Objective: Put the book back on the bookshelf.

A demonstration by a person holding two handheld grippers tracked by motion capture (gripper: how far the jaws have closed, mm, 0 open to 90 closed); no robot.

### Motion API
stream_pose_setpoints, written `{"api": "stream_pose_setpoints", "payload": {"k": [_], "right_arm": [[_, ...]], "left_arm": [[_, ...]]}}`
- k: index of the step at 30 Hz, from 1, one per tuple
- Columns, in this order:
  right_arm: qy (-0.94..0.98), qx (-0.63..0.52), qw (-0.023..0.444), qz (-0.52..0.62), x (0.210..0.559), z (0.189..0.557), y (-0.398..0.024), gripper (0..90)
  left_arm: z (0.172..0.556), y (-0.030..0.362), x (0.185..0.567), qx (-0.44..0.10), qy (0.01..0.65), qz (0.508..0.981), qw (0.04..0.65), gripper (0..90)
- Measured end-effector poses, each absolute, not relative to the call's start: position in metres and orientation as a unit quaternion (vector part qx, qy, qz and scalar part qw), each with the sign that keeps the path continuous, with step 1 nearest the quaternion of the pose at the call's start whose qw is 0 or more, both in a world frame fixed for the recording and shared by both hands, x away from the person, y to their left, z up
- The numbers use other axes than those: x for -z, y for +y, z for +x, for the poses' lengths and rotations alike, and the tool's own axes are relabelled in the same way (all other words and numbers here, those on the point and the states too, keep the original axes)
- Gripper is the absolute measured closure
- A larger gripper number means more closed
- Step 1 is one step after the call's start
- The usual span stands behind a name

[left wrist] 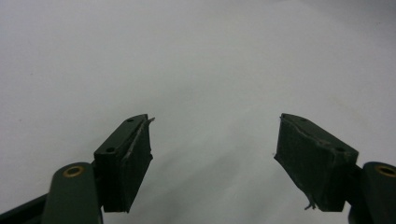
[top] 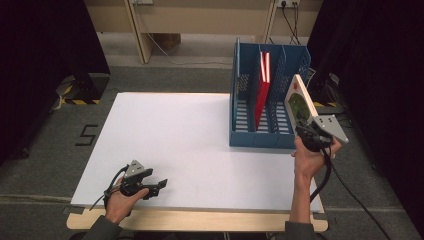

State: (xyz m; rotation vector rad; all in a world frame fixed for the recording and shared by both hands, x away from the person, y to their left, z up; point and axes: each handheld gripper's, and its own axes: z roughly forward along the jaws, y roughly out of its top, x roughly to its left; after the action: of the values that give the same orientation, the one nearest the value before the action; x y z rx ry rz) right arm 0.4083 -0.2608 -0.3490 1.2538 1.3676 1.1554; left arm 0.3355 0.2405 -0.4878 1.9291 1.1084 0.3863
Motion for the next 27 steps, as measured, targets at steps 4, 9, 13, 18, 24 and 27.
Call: {"api": "stream_pose_setpoints", "payload": {"k": [4, 9, 13, 18, 24, 27], "right_arm": [[0.562, -0.458, 0.451, 0.520, 0.349, 0.429, -0.267, 76.0], [0.562, -0.464, 0.436, 0.529, 0.350, 0.457, -0.268, 76.0], [0.559, -0.454, 0.430, 0.544, 0.354, 0.481, -0.266, 76.0], [0.566, -0.444, 0.420, 0.552, 0.359, 0.510, -0.262, 76.0], [0.566, -0.439, 0.403, 0.570, 0.367, 0.532, -0.259, 76.0], [0.569, -0.436, 0.393, 0.576, 0.373, 0.540, -0.256, 76.0]], "left_arm": [[0.336, 0.240, 0.488, -0.153, 0.444, 0.773, 0.427, 25.8], [0.336, 0.241, 0.488, -0.152, 0.447, 0.770, 0.429, 25.8], [0.336, 0.242, 0.489, -0.150, 0.448, 0.770, 0.428, 25.8], [0.337, 0.241, 0.490, -0.149, 0.445, 0.772, 0.427, 25.7], [0.336, 0.241, 0.489, -0.149, 0.444, 0.772, 0.429, 25.7], [0.336, 0.242, 0.489, -0.148, 0.443, 0.774, 0.428, 25.7]]}}
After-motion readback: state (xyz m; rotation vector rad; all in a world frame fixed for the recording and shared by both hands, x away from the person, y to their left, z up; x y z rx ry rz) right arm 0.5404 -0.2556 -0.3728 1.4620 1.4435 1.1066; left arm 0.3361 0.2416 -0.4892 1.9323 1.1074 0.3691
